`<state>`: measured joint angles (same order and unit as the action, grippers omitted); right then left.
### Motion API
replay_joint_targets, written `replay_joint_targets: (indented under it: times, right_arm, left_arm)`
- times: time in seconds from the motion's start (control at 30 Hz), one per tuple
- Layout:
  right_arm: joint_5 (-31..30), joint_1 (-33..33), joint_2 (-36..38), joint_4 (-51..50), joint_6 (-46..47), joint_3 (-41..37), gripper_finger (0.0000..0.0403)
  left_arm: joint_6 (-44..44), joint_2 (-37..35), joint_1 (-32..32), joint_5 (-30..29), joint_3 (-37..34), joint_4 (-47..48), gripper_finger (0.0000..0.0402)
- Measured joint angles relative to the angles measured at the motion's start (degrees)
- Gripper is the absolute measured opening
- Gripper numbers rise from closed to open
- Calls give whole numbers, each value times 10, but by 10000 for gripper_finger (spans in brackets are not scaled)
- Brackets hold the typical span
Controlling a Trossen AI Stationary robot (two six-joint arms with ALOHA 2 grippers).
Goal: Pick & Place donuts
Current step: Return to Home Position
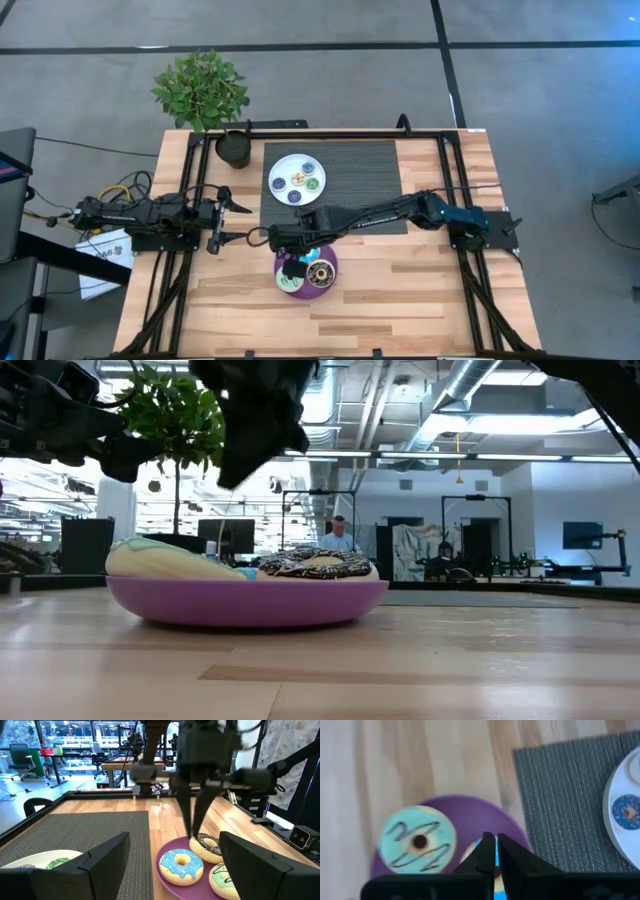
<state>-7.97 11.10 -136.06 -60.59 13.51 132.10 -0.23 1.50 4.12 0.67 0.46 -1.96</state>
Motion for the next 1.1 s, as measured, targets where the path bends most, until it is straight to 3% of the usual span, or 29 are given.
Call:
replay_joint_targets:
  times: [0.17, 0.3, 0.53, 0.73, 0.93, 1.1]
  right_arm:
    - [-4, 1, 6, 22, 7, -61, 3]
    - [-4, 5, 57, 93, 22, -167, 2]
    - [-12, 2, 277, 404, 42, -520, 1]
    - [-15, -12, 497, 572, 51, -805, 1]
    - [-14, -30, 689, 676, 24, -1002, 0]
    - [-12, -46, 800, 714, 1, -1104, 0]
  left_arm:
    - [0, 0, 0, 0, 0, 0, 300]
    - [0, 0, 0, 0, 0, 0, 300]
    - [0, 0, 0, 0, 0, 0, 300]
    - [0, 0, 0, 0, 0, 0, 300]
    - [0, 0, 0, 0, 0, 0, 300]
    - [0, 0, 0, 0, 0, 0, 300]
